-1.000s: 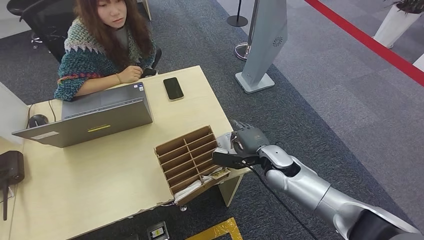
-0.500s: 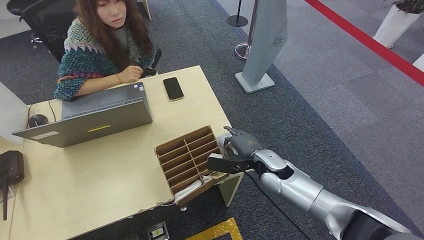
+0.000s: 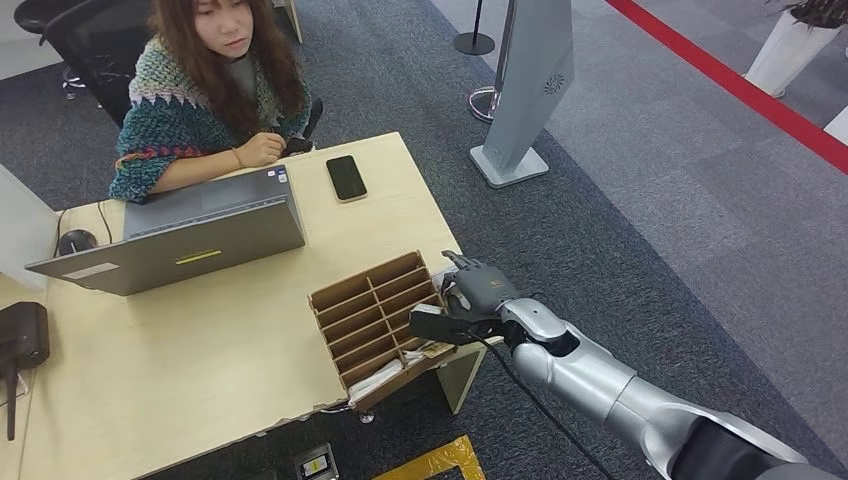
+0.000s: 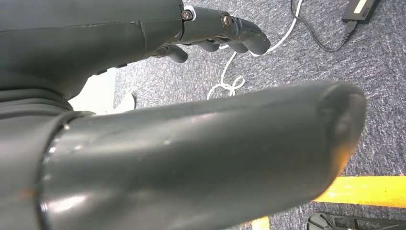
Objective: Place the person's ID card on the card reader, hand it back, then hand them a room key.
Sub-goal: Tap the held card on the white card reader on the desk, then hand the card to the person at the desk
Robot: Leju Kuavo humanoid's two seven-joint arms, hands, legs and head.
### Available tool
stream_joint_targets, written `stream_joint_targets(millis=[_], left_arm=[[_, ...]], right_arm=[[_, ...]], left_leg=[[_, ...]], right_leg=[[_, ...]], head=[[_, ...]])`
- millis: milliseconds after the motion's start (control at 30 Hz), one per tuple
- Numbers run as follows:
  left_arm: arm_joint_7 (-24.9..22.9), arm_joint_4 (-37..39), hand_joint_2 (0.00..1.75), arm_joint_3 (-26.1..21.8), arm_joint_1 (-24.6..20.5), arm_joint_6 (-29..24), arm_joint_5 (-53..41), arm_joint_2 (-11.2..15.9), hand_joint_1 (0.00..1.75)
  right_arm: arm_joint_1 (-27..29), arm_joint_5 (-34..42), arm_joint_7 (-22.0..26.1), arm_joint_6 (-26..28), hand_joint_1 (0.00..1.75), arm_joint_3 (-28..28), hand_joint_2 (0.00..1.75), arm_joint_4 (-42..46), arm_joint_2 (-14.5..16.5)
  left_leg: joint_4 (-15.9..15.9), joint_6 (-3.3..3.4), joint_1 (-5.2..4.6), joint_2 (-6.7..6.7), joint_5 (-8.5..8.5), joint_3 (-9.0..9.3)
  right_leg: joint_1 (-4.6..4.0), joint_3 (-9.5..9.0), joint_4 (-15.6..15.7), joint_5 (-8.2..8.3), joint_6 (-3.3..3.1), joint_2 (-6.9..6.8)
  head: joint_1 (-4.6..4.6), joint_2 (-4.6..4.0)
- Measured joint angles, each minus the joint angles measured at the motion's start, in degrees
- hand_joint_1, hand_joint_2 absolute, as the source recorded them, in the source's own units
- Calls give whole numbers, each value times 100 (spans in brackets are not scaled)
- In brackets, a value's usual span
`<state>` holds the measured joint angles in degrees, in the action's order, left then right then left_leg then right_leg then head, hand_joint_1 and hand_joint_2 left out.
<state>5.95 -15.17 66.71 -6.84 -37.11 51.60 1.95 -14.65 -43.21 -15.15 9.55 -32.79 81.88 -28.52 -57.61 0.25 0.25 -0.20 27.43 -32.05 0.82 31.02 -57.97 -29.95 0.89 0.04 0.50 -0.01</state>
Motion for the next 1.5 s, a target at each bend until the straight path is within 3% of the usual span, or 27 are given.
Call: stream_joint_targets(millis=[867,1500], left_arm=[[-39,0,0,14,1,13,-40,27,0],[-39,0,0,20,2,-9,45,31,0]], right_arm=[[-1,-24,-166,25,175,-55,175,-132,35],[-45,-287,-400,17,175,127,175,-167,-237]], left_leg=[[0,0,-1,5,0,23],[0,0,0,4,0,17]], right_leg=[[1,-19,1,1,0,5],[1,-14,1,0,0,4]], head=[[0,-2],[0,-1]])
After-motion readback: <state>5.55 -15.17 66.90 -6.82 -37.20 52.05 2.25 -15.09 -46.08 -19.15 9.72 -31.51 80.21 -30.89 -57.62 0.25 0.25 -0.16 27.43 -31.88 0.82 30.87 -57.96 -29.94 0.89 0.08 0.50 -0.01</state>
